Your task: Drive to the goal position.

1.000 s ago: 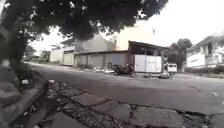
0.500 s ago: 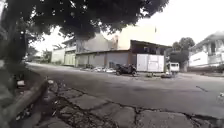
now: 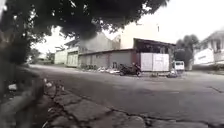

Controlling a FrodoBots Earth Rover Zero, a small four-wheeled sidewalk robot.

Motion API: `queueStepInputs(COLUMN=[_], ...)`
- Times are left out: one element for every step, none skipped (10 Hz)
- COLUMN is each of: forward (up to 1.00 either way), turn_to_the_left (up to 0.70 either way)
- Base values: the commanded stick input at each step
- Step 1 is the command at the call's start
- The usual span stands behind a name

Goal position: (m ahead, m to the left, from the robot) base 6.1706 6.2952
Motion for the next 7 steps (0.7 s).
queueStepInputs(forward=[0.7, 0.7, 0.7, 0.7, 0.7, 0.7, 0.7], turn_to_the_left=[0.0, 0.0, 0.02, 0.16, 0.31, 0.35, 0.35])
